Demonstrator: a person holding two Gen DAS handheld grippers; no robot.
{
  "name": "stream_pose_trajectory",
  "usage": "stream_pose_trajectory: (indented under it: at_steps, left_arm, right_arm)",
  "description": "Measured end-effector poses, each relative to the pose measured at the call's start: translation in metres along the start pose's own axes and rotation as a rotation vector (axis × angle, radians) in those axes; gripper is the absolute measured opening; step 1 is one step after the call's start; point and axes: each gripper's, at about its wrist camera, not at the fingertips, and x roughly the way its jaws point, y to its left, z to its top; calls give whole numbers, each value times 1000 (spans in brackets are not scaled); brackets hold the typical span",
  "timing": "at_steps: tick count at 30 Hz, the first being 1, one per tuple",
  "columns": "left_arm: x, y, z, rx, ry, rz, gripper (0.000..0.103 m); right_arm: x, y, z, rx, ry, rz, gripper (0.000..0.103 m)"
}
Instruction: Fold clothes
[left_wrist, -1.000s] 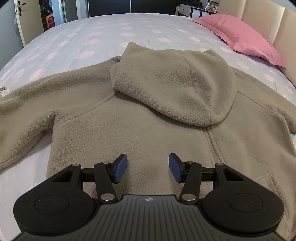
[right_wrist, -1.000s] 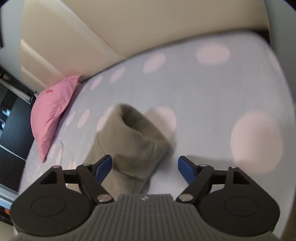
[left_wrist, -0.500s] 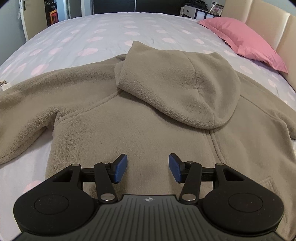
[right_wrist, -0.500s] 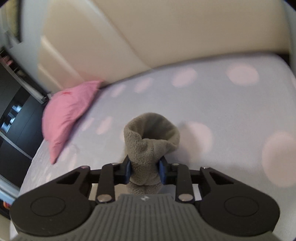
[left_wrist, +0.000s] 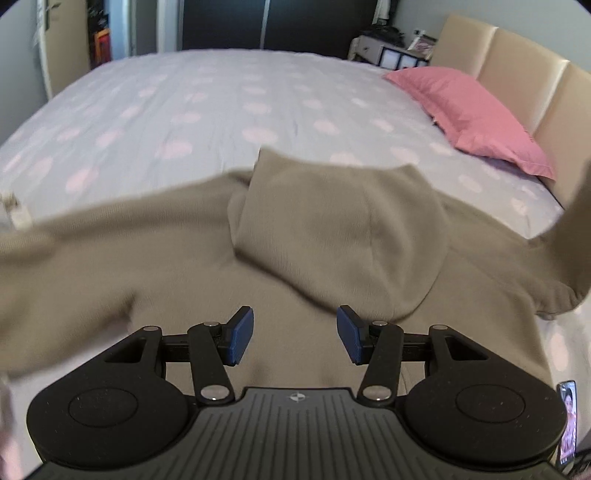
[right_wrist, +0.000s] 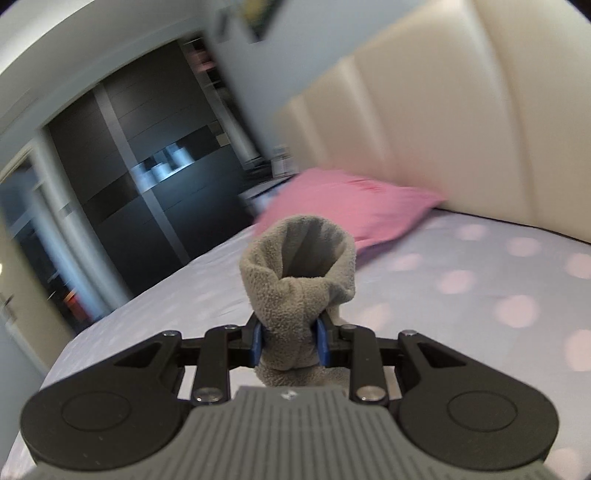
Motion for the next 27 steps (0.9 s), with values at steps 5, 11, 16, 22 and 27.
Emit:
stream_pose_trajectory:
  at_steps: [5, 11, 16, 22, 27]
  left_arm:
    - [-26, 18, 20, -18, -38, -72, 48]
    - [-27, 43, 29, -106, -95, -129, 48]
    - [3, 60, 30, -207, -98, -182, 48]
    - [52, 67, 23, -298, -49, -243, 48]
    - [80, 62, 25, -350, 1, -294, 48]
  right_arm:
    - [11, 92, -34, -123, 63, 124, 31]
    - [34, 179, -103, -292, 183, 249, 30]
    - [62, 218, -165, -449, 276, 297, 30]
    - [92, 232, -221, -617, 357, 307, 30]
    - [99, 239, -254, -697, 402, 338, 40]
